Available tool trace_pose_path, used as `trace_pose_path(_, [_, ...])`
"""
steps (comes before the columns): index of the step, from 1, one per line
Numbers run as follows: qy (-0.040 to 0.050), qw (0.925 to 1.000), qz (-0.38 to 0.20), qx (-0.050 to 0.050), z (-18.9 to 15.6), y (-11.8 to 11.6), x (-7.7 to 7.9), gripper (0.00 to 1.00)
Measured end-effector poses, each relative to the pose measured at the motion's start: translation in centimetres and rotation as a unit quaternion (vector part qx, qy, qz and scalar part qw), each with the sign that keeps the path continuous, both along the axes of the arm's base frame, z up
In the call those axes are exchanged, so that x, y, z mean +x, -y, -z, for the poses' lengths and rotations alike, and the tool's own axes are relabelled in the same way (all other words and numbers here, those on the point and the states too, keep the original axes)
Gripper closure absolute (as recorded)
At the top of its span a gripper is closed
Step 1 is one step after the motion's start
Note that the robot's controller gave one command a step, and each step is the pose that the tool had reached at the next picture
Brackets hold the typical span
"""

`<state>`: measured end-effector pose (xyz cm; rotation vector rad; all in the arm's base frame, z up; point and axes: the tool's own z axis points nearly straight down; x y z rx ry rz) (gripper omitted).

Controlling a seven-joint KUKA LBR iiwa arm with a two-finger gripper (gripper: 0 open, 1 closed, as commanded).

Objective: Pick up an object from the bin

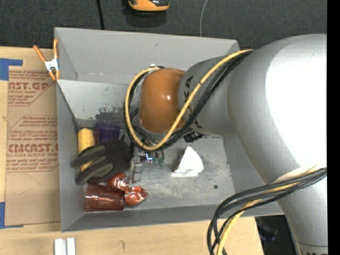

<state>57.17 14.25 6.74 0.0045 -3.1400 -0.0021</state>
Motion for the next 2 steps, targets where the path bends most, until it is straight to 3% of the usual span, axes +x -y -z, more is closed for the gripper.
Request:
trace_pose_path(1, [0.0039,0.9998,0.02,0.001,-0.42,0.58,-0.04,1.0])
trace_pose_path(2, [0.0039,0.9998,0.02,0.001,-0.42,0.58,-0.04,1.0])
